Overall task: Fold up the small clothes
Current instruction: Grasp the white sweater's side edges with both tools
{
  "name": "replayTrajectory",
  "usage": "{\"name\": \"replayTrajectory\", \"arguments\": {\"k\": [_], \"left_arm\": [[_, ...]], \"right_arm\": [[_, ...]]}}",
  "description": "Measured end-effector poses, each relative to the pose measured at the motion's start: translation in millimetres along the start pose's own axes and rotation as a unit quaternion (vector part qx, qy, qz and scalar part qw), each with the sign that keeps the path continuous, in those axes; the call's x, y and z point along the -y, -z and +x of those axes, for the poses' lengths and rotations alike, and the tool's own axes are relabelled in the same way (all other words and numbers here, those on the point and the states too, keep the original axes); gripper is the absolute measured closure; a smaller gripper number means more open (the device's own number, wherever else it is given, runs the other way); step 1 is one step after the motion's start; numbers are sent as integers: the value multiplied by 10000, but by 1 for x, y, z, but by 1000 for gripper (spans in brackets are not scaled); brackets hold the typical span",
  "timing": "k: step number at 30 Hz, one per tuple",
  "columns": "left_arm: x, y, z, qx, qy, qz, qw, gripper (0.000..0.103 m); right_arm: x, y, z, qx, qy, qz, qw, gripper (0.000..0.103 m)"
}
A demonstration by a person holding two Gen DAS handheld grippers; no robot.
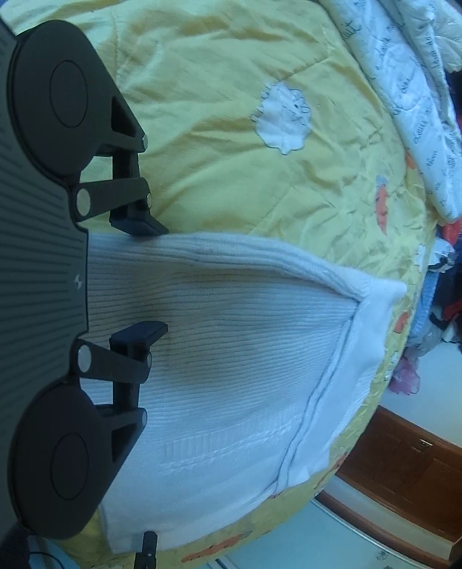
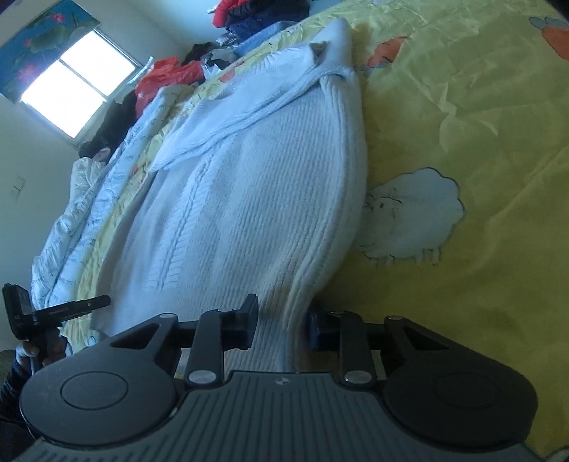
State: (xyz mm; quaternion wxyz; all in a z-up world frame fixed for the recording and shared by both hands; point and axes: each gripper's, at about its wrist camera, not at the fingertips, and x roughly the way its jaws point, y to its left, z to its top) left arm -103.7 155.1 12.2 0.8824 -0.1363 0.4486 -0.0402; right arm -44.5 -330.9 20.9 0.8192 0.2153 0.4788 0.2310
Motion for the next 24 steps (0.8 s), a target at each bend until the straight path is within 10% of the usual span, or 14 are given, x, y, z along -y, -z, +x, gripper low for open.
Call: {"name": "replayTrajectory", "arguments": {"k": [3, 6, 24], "left_arm": [[6, -2, 5, 89, -86, 125, 9998, 55], [7, -6, 6, -27, -204, 223, 9995, 77], [-2, -12, -14, 69, 187, -124, 9997, 94]], "right_arm": [[8, -3, 8, 9, -335, 362, 9988, 69], [12, -4, 11, -73, -501, 453, 9977, 77], [21, -3, -16, 65, -1153, 999, 9883, 89]]}}
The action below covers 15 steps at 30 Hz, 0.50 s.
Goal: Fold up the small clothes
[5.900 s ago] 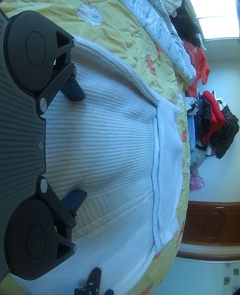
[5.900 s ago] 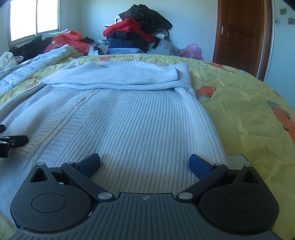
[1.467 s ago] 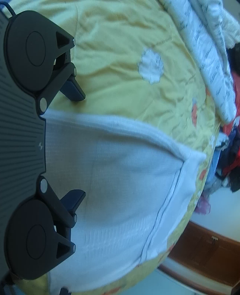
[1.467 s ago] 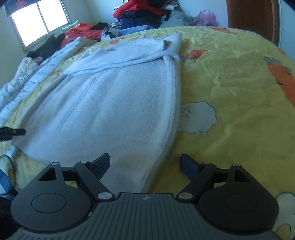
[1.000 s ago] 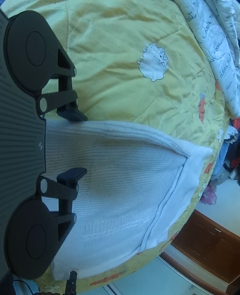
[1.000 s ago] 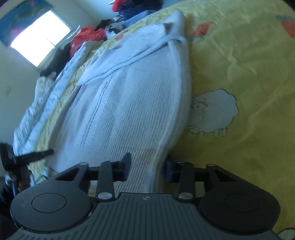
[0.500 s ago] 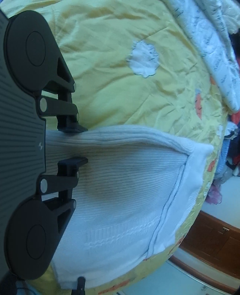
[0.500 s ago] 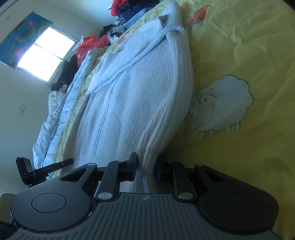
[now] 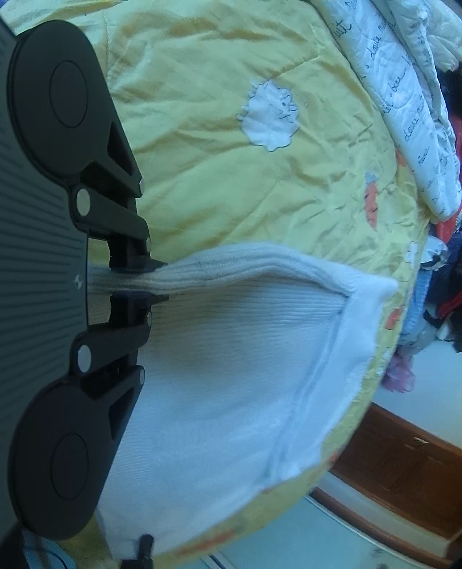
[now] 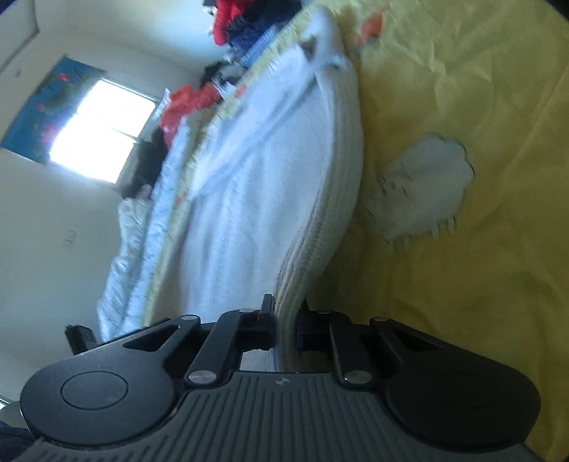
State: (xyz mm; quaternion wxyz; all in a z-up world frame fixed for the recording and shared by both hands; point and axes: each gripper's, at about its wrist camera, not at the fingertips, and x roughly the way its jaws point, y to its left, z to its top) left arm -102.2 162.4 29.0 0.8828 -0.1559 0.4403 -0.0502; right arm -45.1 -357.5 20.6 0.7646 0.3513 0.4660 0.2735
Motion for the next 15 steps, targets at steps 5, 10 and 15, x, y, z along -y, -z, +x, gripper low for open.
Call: {"name": "replayTrajectory", "arguments": {"k": [5, 10, 15], "left_arm": [[-9, -29, -9, 392, 584, -527, 9961, 94], [0, -80, 4, 717, 940, -602, 9912, 94], [8, -145, 21, 1167, 1126, -534, 9853, 94]], "right_arm": [[-20, -22, -12, 262, -521, -110, 9982, 90], [-42, -61, -4, 570, -946, -321, 9934, 89], [-52, -124, 10, 1149, -1226, -410, 9849, 89]]}}
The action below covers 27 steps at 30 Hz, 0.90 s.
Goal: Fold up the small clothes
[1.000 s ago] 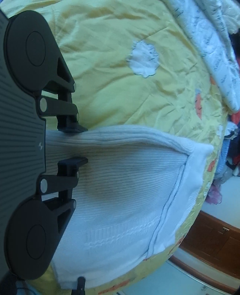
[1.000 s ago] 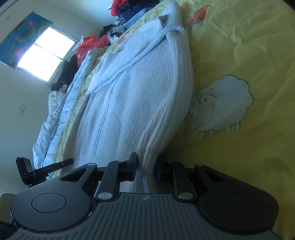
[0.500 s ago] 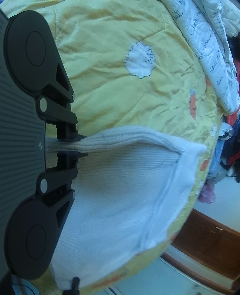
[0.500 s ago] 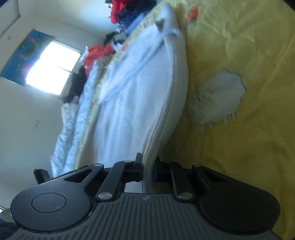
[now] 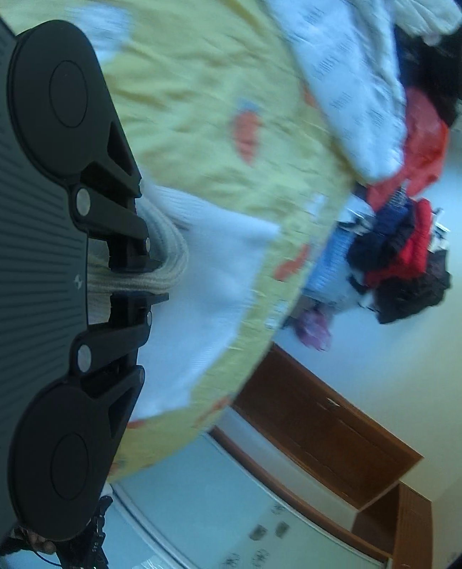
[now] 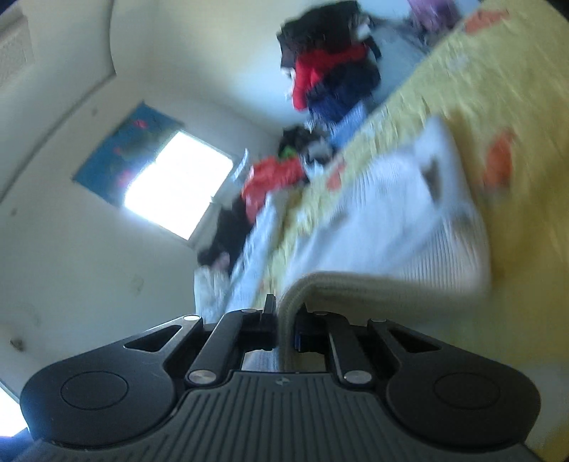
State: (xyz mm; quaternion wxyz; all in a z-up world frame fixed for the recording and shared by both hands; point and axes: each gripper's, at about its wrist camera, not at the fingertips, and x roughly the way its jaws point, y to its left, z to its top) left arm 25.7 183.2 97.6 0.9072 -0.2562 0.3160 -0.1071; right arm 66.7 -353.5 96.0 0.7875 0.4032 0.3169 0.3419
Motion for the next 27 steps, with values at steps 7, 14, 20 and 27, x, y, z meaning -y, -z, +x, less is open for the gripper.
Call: {"name": "replayTrajectory", "arguments": {"k": [7, 14, 20, 27], "left_arm": [[-5, -86, 103, 267, -247, -22, 9993, 95], [-23, -112, 214, 296, -1018, 31, 9944, 94], [-45, -135, 230, -167, -538, -1012, 9933, 52], [-71, -130, 167, 471, 12, -1897, 9807, 0]], "right_arm": [[59, -106, 73, 597, 168, 482, 9969, 89], [126, -159, 158, 501, 1228, 653, 9890, 89], [157, -162, 165, 798, 1238, 1552, 9768, 58], [135, -141, 111, 1578, 712, 1572, 9723, 38]]}}
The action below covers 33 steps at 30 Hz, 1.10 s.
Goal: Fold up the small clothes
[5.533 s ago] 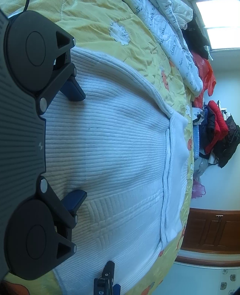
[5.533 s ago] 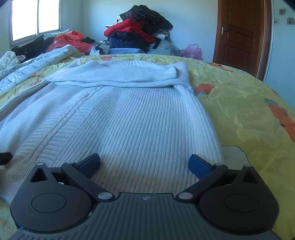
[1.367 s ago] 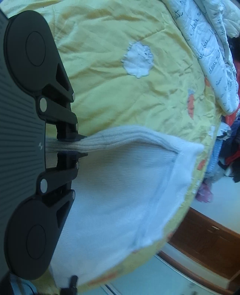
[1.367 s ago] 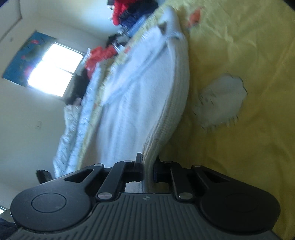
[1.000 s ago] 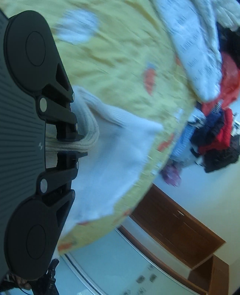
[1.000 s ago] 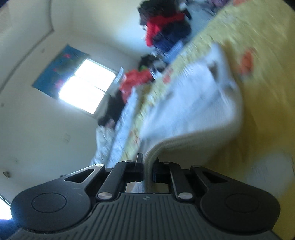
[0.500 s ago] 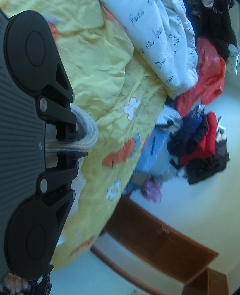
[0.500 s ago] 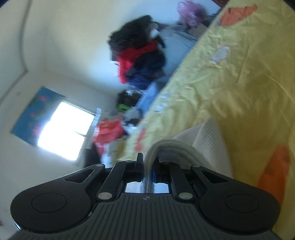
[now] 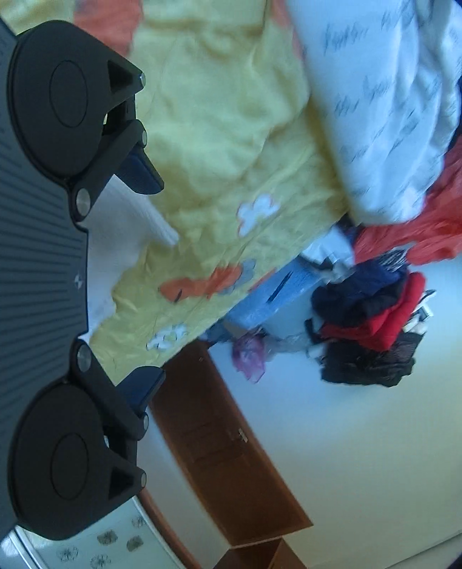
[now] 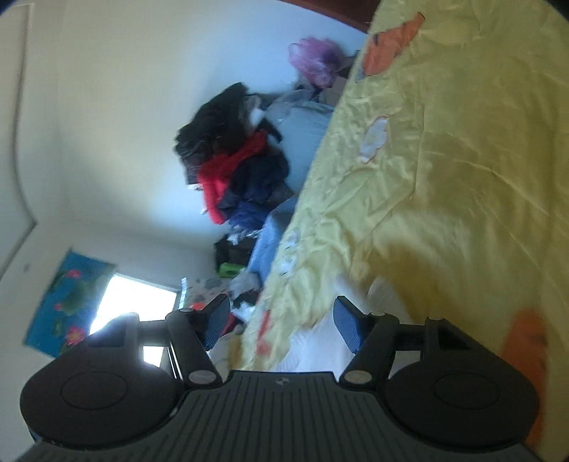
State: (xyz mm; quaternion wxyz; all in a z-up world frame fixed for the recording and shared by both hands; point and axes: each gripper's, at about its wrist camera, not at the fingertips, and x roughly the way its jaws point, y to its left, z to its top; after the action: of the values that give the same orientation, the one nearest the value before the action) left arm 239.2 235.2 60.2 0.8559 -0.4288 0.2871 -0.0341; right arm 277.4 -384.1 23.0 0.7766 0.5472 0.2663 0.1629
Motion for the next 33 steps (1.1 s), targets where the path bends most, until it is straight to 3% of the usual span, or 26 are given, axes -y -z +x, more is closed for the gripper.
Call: {"name": "replayTrajectory", "arguments": {"k": [4, 8, 11, 16, 19, 22, 23, 26, 30, 33], "left_arm": [[-15, 47, -44, 88, -352, 271, 9990, 0], [-37, 109, -79, 26, -613, 413, 9973, 0], [-49, 138, -90, -136, -538, 250, 9981, 0], [-55, 150, -74, -201, -310, -185, 9991, 0], [-54, 151, -60, 181, -219, -412, 9987, 0], [-46, 152, -48, 438, -406, -474, 9971, 1], [-41, 152, -43, 467, -506, -430, 9967, 4], [-32, 147, -30, 281, -1152, -161, 9928, 68], [-20, 135, -37, 207, -1153, 62, 9931, 77], [-3, 135, -64, 348, -877, 397, 9947, 79]], "right_arm": [[-9, 32, -59, -206, 6, -627, 9978, 38], [1, 69, -114, -310, 577, -1062, 9922, 38], [8, 91, -143, -399, 928, -1190, 9877, 38], [19, 112, -134, -671, 910, -883, 9897, 38], [23, 118, -103, -642, 1068, -700, 9897, 40], [17, 120, -73, -293, 1269, -693, 9891, 46], [16, 120, -65, -195, 1307, -606, 9894, 47], [16, 120, -46, -131, 1434, -500, 9883, 72], [2, 119, -51, -64, 1264, -741, 9892, 75], [-21, 115, -65, -86, 936, -906, 9914, 76]]}}
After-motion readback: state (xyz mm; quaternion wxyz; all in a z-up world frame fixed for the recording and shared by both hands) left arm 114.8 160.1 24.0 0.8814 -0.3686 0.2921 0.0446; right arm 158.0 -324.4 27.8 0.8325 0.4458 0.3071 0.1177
